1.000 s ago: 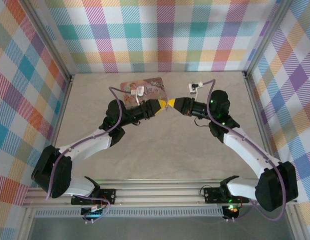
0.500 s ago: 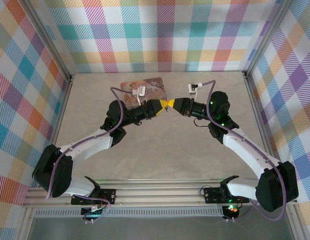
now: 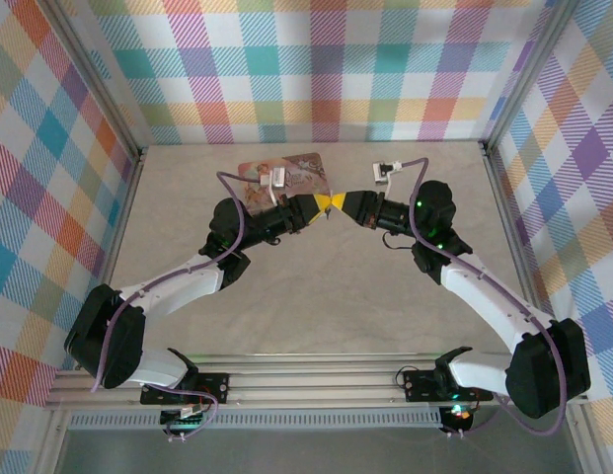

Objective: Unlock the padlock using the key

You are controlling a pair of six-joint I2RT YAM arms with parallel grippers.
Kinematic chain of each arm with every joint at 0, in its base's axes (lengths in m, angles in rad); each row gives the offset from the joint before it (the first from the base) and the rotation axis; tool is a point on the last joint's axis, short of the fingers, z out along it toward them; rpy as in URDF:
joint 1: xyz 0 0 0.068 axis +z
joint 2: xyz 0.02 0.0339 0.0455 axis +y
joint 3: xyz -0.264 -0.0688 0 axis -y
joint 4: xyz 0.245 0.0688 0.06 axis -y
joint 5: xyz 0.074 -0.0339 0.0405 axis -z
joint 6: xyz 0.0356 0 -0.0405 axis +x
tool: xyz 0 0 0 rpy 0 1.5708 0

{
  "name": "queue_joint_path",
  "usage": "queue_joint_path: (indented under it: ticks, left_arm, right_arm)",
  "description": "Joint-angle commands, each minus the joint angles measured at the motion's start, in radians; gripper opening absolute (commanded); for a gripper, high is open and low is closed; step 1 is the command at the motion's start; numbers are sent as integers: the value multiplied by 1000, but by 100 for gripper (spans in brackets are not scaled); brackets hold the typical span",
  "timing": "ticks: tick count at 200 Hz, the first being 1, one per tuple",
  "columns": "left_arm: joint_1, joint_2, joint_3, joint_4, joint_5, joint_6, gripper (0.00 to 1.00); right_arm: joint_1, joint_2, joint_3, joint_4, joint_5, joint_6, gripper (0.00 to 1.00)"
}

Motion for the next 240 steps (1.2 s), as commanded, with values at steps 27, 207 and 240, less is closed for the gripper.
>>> queue_joint_path:
  ticks: [27, 207, 240]
  left_arm:
    - [-19, -64, 3, -71, -8, 93, 0]
    - [-212, -135, 307, -1025, -526, 1050, 0]
    - [-232, -114, 326, -1046, -561, 1100, 0]
  right_arm:
    - [15, 0, 36, -93, 17, -23, 10]
    - [-4, 117, 380, -853, 101, -73, 51]
    - [10, 120, 361, -850, 125, -52, 49]
